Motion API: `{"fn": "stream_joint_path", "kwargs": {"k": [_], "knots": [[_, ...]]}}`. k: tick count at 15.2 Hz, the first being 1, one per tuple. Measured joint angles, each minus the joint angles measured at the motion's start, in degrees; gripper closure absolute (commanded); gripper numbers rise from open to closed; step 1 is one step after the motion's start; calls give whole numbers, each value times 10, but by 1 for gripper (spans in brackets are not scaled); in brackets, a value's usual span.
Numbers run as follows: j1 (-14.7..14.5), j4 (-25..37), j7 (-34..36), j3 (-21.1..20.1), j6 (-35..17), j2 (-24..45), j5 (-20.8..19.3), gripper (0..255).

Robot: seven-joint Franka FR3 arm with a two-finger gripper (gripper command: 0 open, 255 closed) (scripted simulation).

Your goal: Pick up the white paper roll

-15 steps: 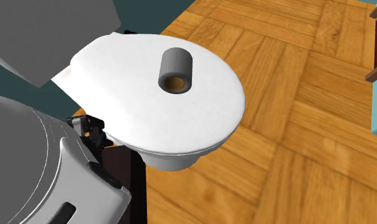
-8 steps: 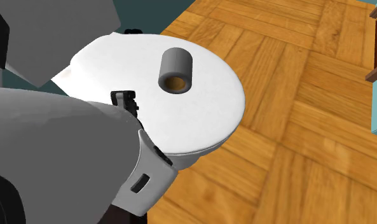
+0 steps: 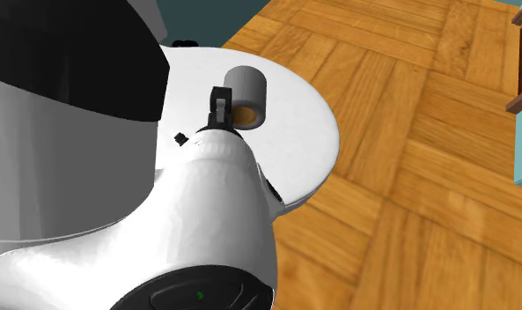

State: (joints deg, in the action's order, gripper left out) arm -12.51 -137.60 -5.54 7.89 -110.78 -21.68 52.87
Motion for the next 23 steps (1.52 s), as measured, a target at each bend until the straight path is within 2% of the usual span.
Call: {"fn": "stream_joint_path", "kwargs": {"k": [6, 9, 14, 15, 23], "knots": [[-45, 38, -48, 11, -14, 90, 206, 0], [-50, 38, -67, 12, -14, 108, 243, 0], [-51, 26, -103, 14, -17, 129, 262, 0], [-51, 25, -106, 15, -17, 131, 263, 255], [-51, 24, -108, 15, -17, 132, 264, 255]]}}
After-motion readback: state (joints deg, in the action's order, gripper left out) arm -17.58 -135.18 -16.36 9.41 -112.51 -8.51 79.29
